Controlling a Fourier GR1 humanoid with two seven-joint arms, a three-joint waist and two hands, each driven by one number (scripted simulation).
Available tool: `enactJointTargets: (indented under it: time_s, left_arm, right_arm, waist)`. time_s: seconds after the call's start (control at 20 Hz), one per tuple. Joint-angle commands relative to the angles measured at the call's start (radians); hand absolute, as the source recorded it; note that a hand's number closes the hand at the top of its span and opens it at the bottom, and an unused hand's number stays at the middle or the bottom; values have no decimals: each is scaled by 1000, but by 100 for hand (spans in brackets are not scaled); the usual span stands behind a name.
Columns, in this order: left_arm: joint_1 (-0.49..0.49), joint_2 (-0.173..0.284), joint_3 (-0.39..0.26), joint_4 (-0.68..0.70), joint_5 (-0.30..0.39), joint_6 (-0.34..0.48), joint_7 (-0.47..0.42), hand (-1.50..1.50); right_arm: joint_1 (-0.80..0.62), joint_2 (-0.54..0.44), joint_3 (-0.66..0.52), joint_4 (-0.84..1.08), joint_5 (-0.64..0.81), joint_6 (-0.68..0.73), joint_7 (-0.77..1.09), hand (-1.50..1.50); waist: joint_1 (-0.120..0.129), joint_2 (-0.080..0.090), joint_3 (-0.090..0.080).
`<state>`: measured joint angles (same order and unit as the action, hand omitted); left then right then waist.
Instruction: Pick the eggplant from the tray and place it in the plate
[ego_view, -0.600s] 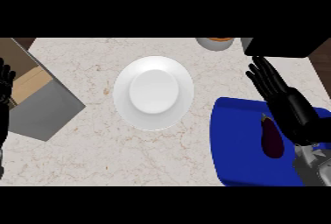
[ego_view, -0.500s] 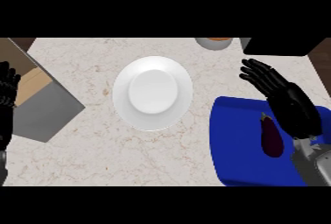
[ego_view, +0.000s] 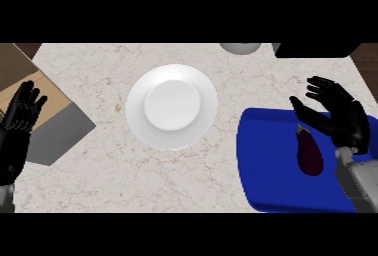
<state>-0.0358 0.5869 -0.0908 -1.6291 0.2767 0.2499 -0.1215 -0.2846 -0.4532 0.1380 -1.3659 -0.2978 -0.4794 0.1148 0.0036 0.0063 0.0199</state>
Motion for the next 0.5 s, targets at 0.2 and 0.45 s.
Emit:
enactJointTargets:
  time_s: [0.2, 0.45]
  left_arm:
    - [50, -116, -112, 114, 13, -51, 15, 0]
    - [72, -97, -78, 121, 34, -85, 23, 0]
  right_arm:
    - [38, 151, 66, 86, 195, -284, -137, -150]
    - [84, 93, 80, 41, 267, -367, -47, -150]
  waist:
    - [-19, 6, -22]
    - [-45, -3, -25]
